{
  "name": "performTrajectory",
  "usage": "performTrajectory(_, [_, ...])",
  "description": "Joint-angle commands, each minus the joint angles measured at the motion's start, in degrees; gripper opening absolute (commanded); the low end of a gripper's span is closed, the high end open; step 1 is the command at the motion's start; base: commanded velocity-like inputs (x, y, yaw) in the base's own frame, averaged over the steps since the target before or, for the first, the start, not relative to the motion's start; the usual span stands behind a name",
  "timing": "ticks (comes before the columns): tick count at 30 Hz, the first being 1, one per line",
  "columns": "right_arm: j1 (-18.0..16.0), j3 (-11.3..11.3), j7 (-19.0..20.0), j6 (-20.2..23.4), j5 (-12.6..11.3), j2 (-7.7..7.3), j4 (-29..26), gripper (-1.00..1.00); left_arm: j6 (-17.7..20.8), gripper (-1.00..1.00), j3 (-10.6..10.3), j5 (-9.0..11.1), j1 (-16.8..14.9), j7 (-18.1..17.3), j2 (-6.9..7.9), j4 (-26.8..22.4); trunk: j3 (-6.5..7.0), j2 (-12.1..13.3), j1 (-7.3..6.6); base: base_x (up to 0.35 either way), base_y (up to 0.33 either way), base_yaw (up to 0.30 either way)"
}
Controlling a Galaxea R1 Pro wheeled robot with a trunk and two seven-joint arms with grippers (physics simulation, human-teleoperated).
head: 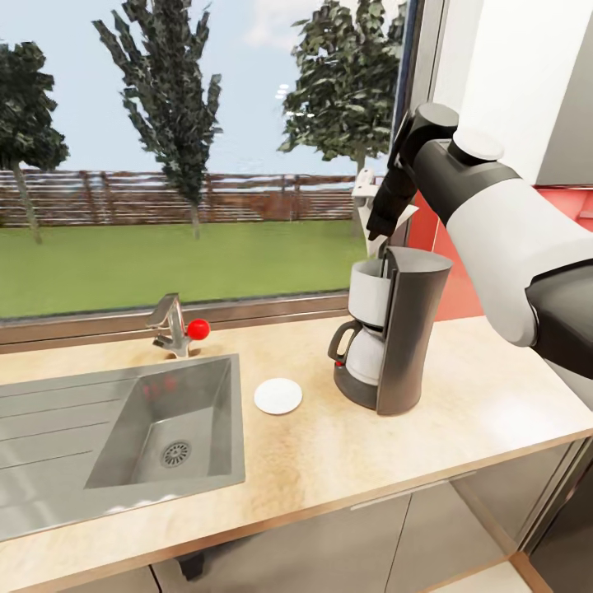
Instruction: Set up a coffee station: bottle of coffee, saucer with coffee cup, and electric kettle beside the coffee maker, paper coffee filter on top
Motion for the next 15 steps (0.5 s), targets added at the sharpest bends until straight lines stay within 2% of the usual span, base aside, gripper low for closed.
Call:
performTrajectory(1, [0.0, 0.1, 0.3, 0.7, 0.1, -0.01, -0.1, -1.0, 0.0, 1.0, 0.2, 0.1, 0.0, 0.0, -0.03, -0.1, -0.06, 0.0, 0.0, 0.0, 0.0, 0.0])
performTrajectory(11, [0.5, 0.1, 0.3, 0.6, 0.2, -0.01, -0.1, -1.0, 0.0, 1.0, 0.2, 0.1, 0.0, 0.0, -0.03, -0.1, -0.06, 0.0, 0.0, 0.0, 0.0, 0.0])
performTrajectory(15, [0.5, 0.1, 0.3, 0.6, 0.2, -0.01, -0.1, -1.0, 0.0, 1.0, 0.2, 0.1, 0.0, 0.0, -0.03, -0.1, -0.78, -1.6, 0.88, 0.0, 0.0, 0.0])
